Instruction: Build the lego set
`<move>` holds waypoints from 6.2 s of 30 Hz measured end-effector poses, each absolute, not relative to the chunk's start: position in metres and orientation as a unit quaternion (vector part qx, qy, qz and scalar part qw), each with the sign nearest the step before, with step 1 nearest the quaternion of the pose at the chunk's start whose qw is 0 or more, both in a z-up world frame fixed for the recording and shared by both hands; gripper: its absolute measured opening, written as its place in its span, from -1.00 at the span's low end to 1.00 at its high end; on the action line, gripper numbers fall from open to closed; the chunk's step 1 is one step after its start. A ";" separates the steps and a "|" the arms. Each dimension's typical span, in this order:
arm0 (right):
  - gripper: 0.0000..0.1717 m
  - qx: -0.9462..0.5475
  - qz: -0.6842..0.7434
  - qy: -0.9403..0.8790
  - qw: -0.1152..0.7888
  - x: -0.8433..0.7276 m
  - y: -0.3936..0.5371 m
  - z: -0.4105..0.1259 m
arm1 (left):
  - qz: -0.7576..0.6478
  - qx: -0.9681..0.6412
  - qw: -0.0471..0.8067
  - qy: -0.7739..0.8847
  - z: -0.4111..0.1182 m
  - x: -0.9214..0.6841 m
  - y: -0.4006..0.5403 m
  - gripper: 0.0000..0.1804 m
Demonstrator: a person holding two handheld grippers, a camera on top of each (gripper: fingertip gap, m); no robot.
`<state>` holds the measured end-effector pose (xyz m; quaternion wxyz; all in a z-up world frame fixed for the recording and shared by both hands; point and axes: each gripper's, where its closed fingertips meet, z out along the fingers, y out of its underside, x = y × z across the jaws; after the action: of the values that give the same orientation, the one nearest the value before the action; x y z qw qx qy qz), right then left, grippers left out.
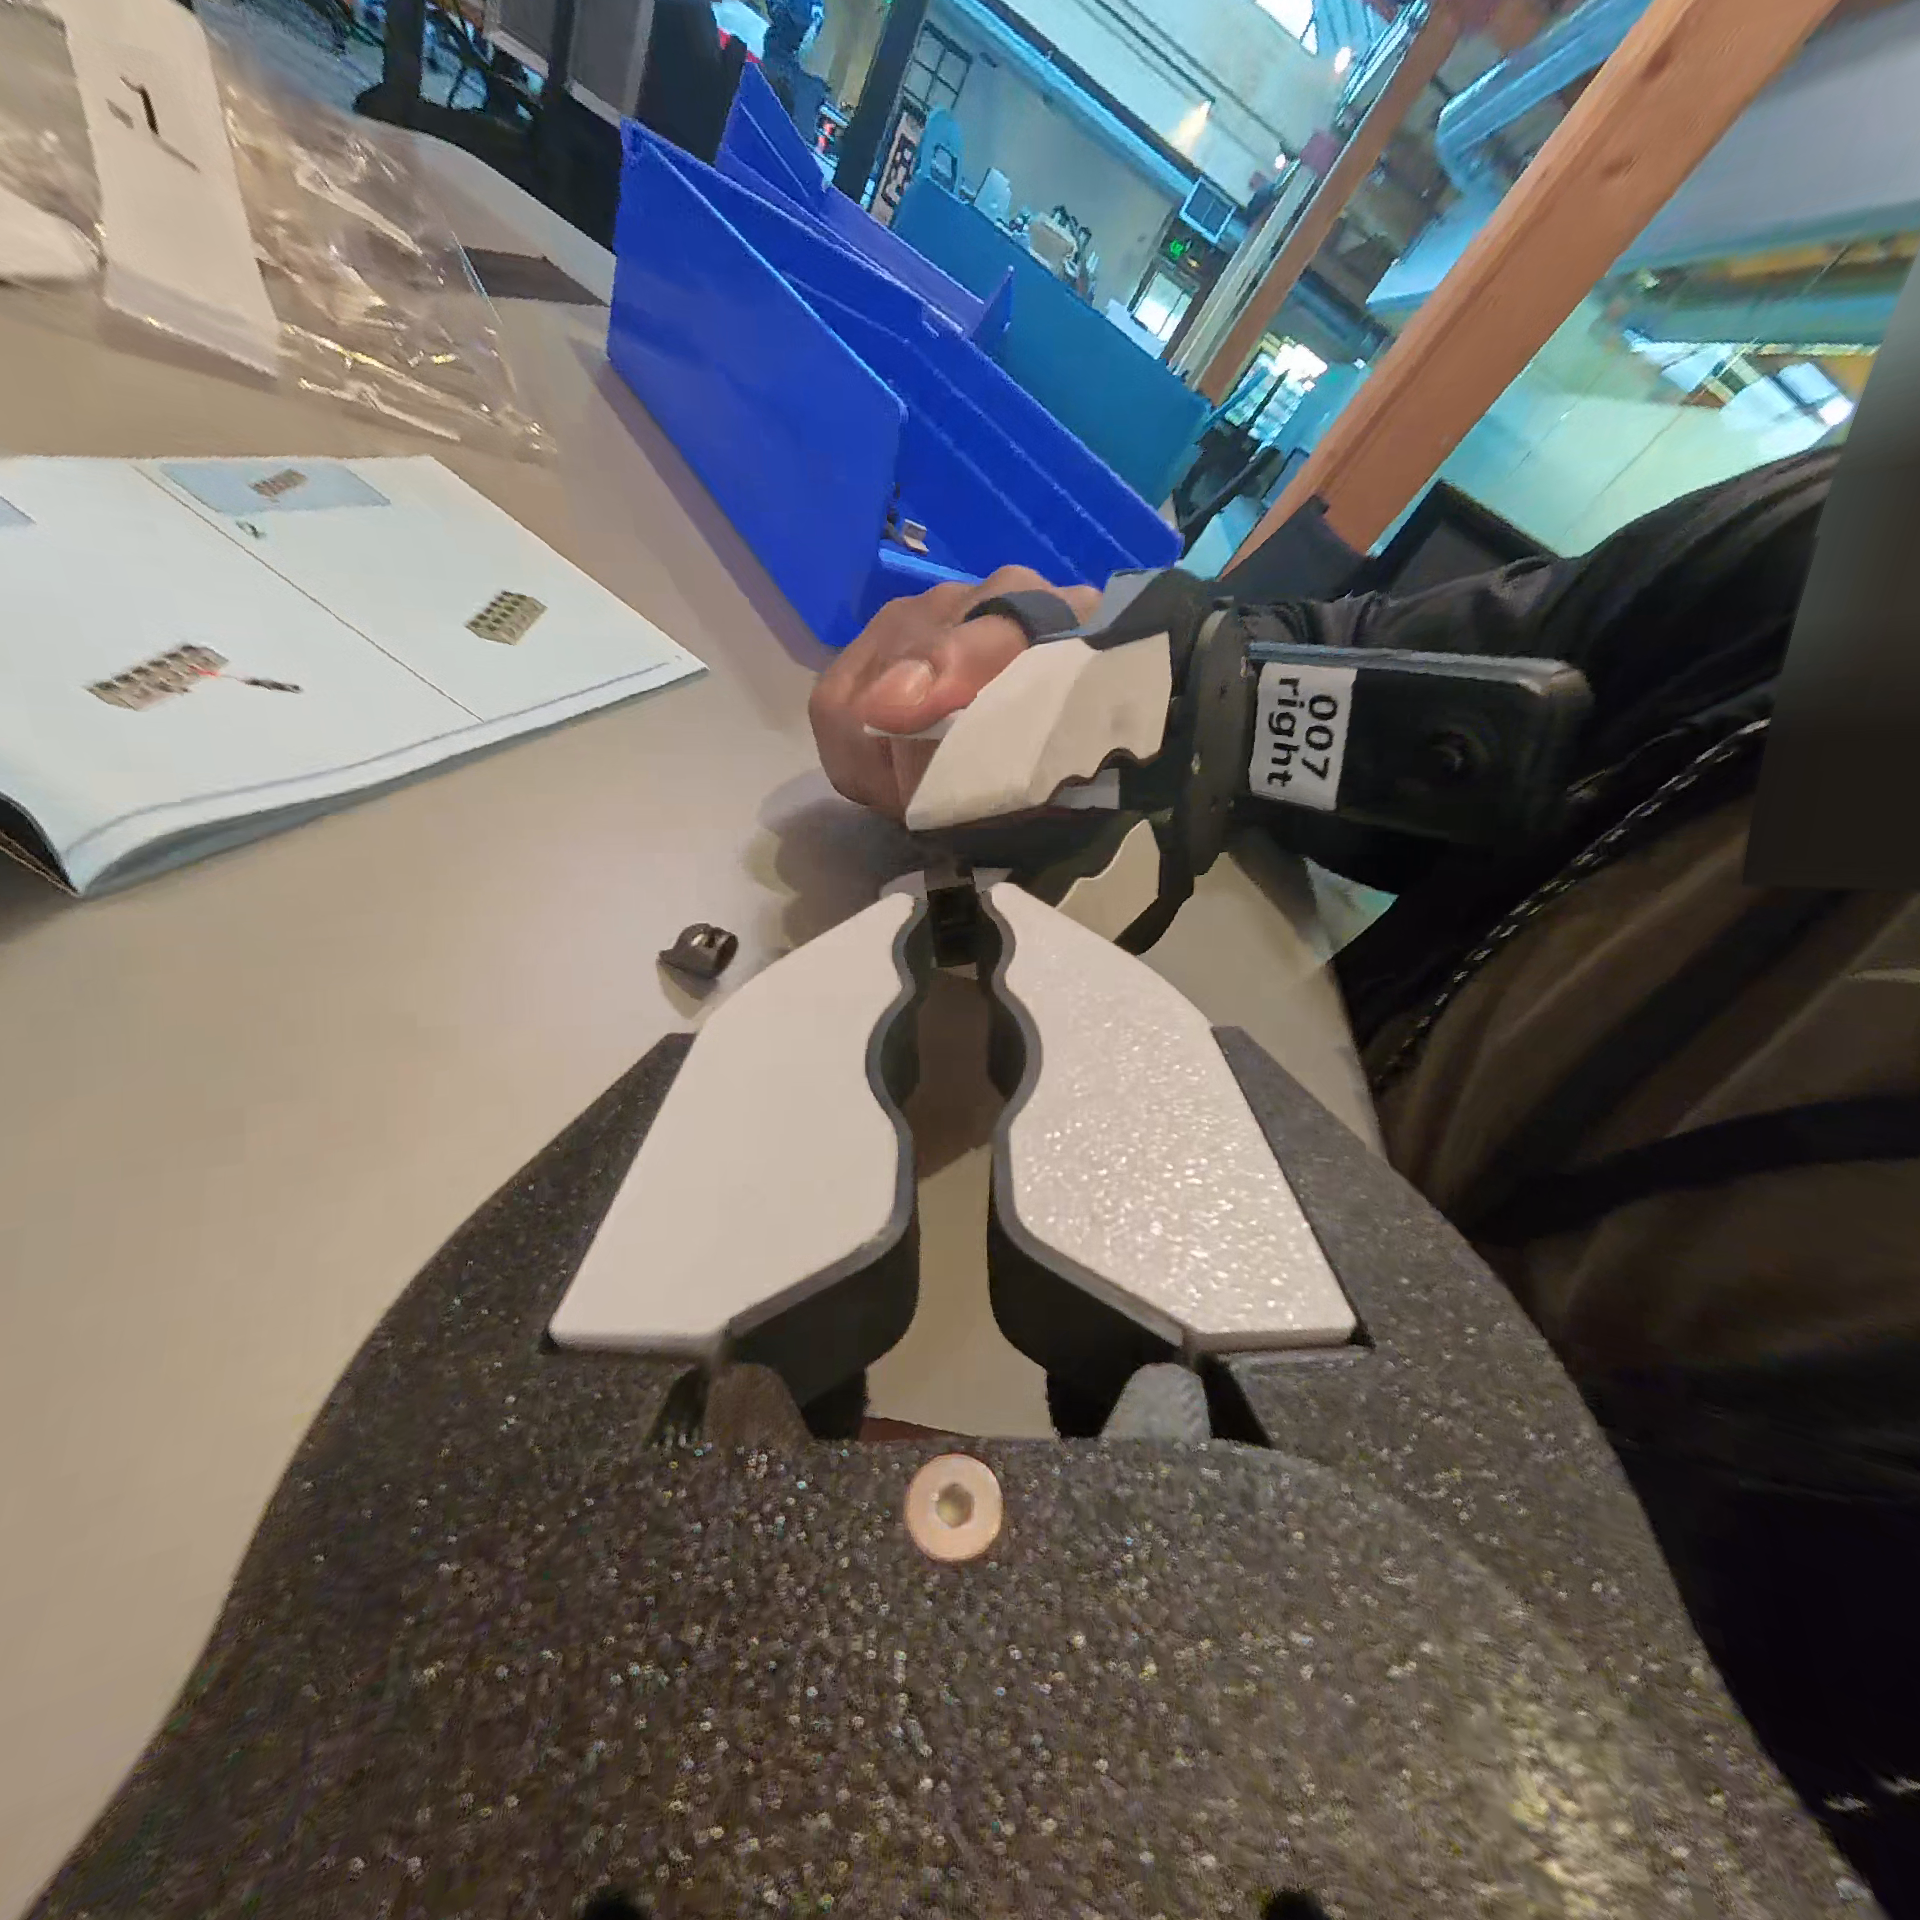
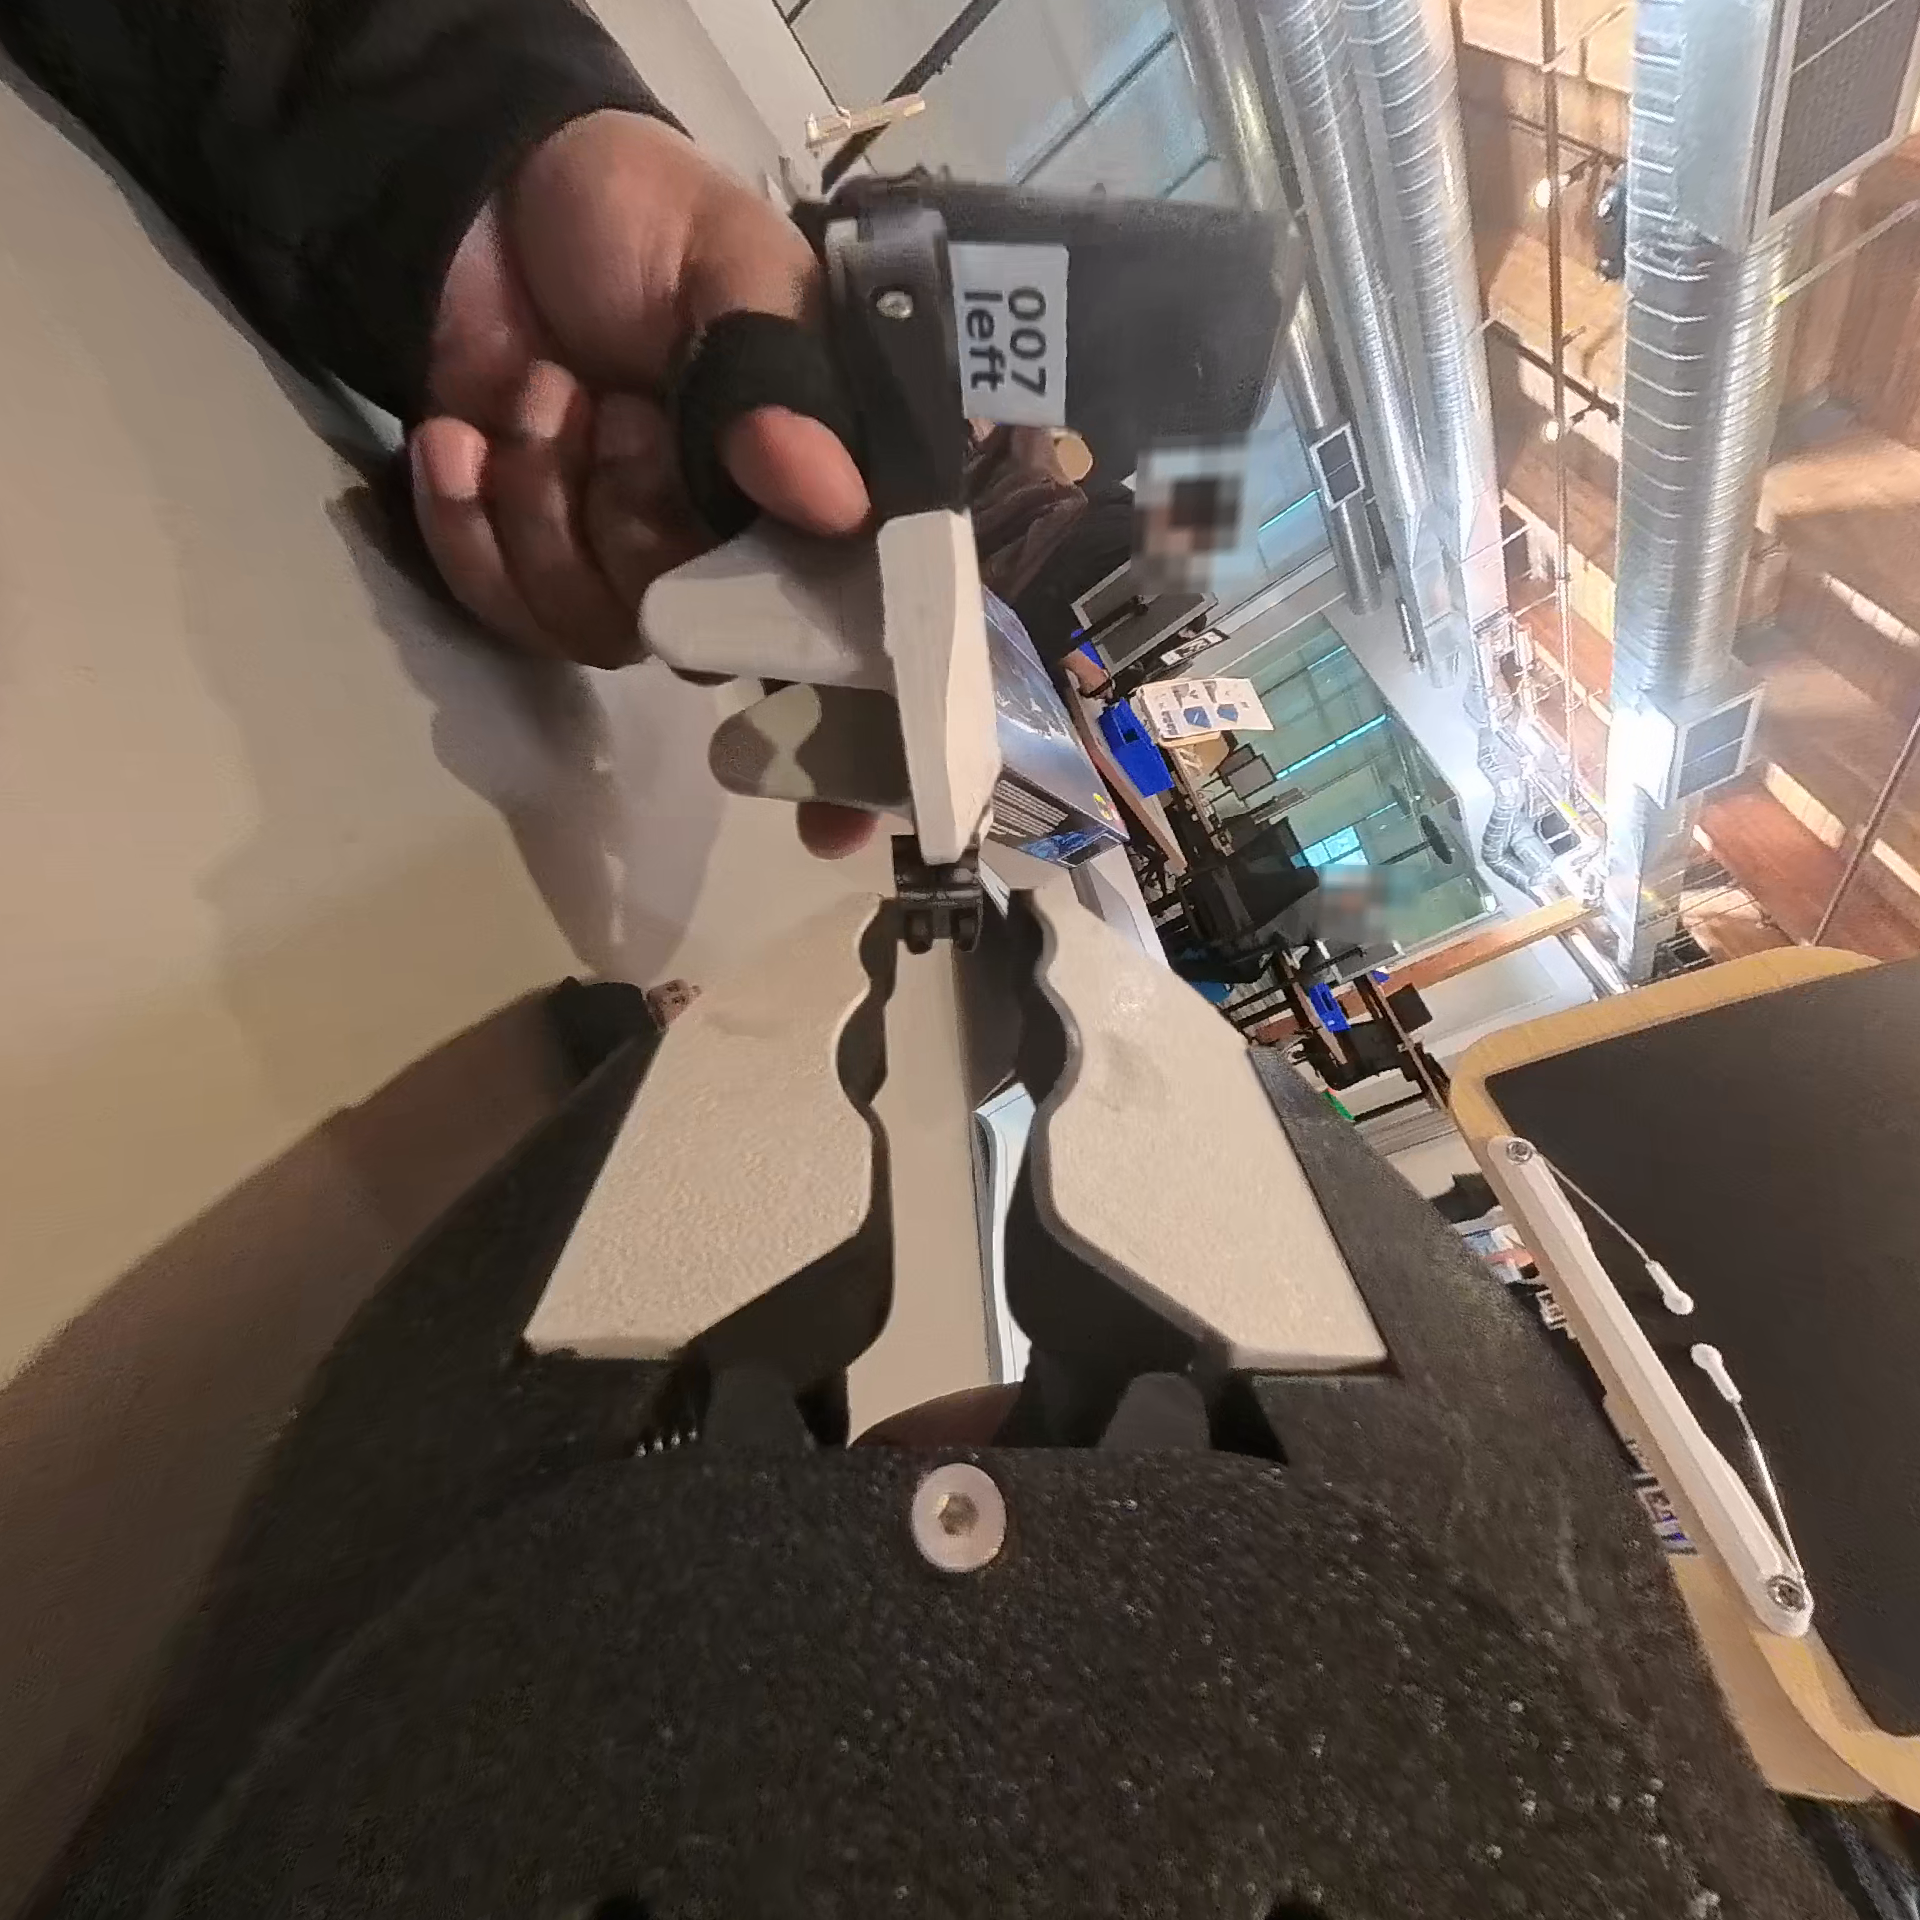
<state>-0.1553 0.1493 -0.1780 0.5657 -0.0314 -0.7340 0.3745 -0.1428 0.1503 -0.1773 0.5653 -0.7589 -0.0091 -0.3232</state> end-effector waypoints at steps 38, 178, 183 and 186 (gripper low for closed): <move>-0.75 -0.176 0.353 -0.773 0.497 -0.170 0.169 -0.193 | -0.273 -0.756 0.586 -0.097 -0.177 -0.181 0.152 -0.91; -0.64 -0.198 0.298 -0.902 0.241 -0.110 0.185 -0.254 | -0.267 -0.858 0.435 -0.055 -0.229 -0.130 0.151 -0.91; -0.72 -0.184 0.300 -0.911 0.215 -0.113 0.180 -0.255 | -0.274 -0.855 0.430 -0.094 -0.232 -0.129 0.153 -0.91; -0.86 -0.178 0.296 -0.915 0.207 -0.110 0.173 -0.257 | -0.270 -0.854 0.431 -0.110 -0.233 -0.133 0.153 -0.92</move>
<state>-0.1101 0.1730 -0.2571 0.2066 -0.1784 -0.9154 0.2960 -0.1331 0.1533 -0.2328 0.4305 -0.8543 -0.1097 -0.2696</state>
